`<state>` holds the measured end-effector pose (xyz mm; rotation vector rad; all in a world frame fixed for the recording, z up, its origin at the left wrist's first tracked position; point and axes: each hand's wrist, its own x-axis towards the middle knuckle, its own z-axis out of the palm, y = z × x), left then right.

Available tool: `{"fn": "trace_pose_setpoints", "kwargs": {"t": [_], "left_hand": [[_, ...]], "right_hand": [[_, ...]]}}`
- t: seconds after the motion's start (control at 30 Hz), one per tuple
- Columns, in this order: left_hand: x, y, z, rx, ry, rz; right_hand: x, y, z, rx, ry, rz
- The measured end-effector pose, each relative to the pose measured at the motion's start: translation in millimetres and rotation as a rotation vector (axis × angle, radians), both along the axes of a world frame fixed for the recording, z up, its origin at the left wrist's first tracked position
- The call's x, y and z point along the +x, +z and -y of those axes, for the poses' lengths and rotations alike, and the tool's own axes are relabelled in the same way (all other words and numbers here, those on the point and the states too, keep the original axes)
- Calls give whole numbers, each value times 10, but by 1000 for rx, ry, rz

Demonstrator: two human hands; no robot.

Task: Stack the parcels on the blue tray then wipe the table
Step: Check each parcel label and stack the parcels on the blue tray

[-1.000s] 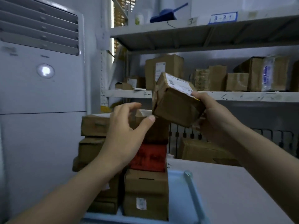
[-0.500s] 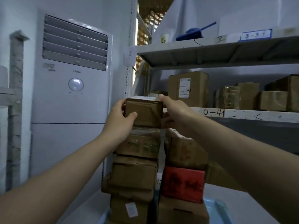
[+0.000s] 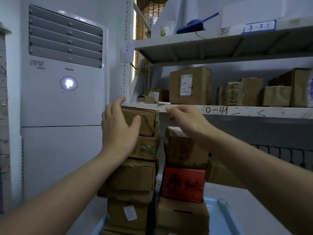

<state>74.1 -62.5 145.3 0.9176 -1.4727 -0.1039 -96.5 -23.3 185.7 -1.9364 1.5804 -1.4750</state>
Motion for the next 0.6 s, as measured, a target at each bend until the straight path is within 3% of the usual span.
{"fn": "trace_pose_setpoints", "kwargs": {"t": [0.13, 0.27, 0.4, 0.6], "left_hand": [[-458, -177, -432, -312, -117, 182], [-1057, -510, -818, -388, -326, 390], [-1728, -969, -989, -293, -542, 488], [-2854, -1785, -1091, 78, -791, 614]], "right_hand": [[-331, -242, -243, -230, -84, 102], [-881, -747, -538, -219, -227, 117], [-1563, -1372, -900, -83, -440, 184], [-2685, -2149, -1696, 218, -741, 281]]}}
